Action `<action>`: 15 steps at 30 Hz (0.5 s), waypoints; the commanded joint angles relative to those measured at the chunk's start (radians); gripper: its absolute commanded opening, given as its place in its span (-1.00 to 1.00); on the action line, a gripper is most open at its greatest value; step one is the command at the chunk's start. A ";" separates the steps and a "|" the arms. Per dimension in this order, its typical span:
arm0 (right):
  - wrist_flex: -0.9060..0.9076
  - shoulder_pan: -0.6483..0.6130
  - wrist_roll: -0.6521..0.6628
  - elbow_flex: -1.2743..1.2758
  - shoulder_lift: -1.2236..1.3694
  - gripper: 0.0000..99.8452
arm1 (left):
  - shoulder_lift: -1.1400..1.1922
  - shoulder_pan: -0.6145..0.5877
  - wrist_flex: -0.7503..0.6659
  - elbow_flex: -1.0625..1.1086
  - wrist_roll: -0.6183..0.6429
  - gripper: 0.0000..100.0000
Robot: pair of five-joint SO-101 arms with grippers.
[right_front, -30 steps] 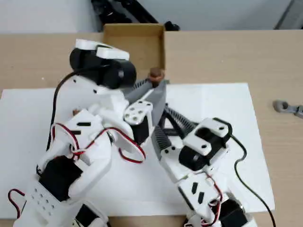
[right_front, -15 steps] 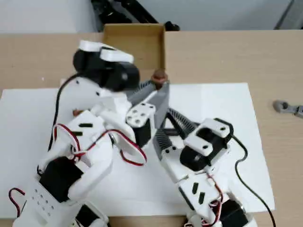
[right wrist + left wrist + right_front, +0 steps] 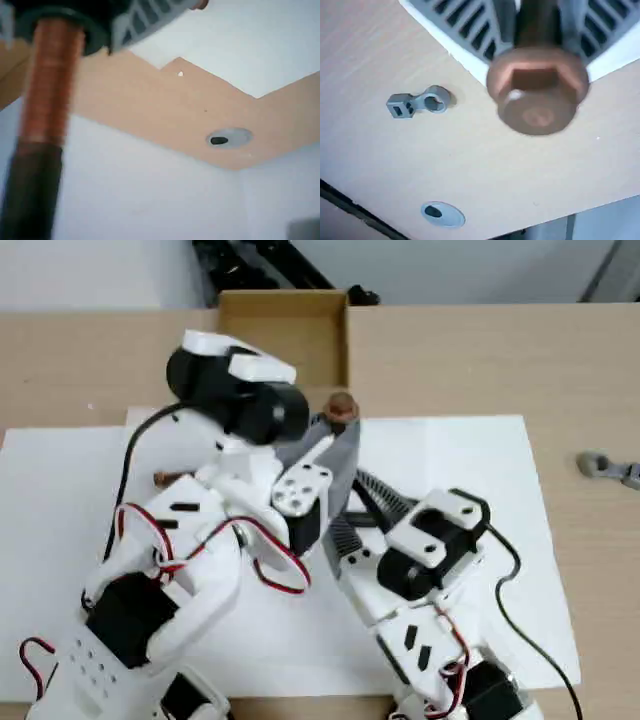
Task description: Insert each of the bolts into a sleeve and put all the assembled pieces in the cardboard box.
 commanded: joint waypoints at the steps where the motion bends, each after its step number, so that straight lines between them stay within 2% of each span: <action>1: -0.027 0.008 -0.005 -0.015 -0.010 -0.99 | -0.017 0.012 -0.012 0.031 -0.008 -0.99; 9: -0.027 0.008 -0.005 -0.015 -0.010 -0.99 | -0.017 -0.032 -0.012 0.036 -0.008 -0.99; 13: -0.027 0.008 -0.003 -0.017 -0.008 -0.99 | -0.012 -0.011 -0.012 0.036 -0.014 -0.99; 15: -0.027 0.008 -0.003 -0.017 -0.007 -0.99 | -0.015 0.008 -0.009 0.036 -0.060 -0.99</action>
